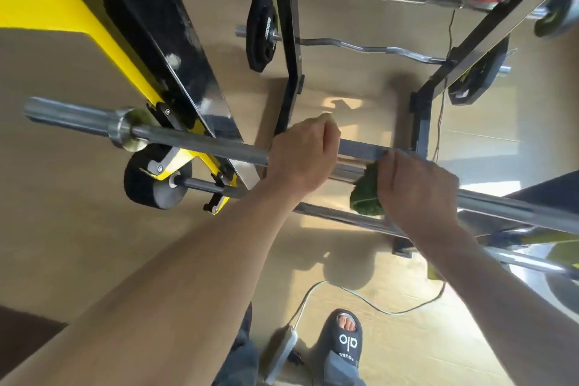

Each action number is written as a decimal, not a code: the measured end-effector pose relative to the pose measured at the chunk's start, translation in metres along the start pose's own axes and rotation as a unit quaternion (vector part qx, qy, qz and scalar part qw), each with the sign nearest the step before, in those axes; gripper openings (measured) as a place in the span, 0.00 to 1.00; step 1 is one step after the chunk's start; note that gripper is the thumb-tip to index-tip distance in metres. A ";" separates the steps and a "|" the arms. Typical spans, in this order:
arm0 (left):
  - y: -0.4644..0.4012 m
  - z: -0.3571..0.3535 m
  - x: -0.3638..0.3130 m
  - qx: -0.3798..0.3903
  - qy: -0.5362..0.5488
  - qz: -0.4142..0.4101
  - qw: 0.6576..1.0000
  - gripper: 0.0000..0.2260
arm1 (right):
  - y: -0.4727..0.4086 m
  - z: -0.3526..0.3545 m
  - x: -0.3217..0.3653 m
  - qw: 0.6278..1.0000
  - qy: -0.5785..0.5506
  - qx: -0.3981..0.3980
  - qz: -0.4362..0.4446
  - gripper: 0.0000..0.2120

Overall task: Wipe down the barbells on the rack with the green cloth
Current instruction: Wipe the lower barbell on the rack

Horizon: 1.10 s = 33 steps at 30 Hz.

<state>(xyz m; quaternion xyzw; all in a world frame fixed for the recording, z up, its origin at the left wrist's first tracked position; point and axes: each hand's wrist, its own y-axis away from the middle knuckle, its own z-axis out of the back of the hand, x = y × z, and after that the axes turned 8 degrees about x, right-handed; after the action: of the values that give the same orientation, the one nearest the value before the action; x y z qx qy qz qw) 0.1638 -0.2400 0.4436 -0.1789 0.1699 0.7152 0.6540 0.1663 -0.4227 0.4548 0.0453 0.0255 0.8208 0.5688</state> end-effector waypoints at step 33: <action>0.024 0.046 0.144 -0.117 -0.273 -0.027 0.955 0.24 | -0.024 -0.020 0.144 0.995 -0.035 -0.063 -0.075 0.16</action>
<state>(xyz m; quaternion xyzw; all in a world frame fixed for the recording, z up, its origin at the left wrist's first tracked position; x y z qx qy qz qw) 0.1271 -0.0947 0.4151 -0.0563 -0.1046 0.7337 0.6691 0.1365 -0.2791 0.4395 0.0358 -0.0431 0.7740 0.6307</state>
